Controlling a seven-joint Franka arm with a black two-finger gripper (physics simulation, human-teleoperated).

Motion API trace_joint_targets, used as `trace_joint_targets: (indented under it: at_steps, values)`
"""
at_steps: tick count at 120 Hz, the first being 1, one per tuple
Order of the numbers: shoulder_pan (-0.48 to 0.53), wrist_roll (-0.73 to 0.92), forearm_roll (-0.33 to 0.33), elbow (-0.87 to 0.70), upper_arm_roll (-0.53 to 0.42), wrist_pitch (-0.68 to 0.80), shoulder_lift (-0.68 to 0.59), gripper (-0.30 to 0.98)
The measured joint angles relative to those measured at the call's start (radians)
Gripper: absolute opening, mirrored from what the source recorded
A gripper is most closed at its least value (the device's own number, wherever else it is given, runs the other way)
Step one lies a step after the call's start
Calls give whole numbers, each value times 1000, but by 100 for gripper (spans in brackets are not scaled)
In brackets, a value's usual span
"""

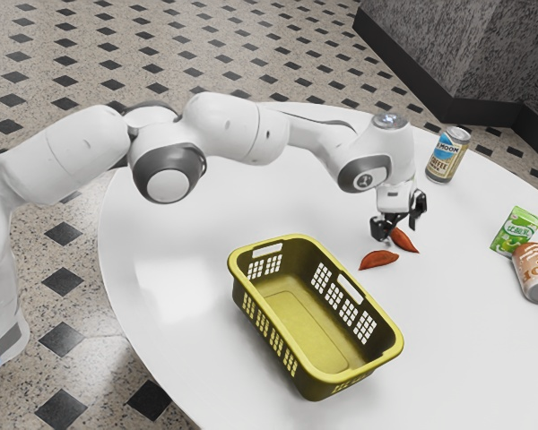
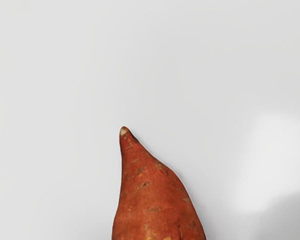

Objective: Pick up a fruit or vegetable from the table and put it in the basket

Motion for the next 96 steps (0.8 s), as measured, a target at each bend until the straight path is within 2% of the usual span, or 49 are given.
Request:
trace_joint_targets:
  at_steps: [53,96]
  values:
    - [7,-6,-1,-1,-14,13,12,20]
    - [7,-11,1,1,-19,17,2,16]
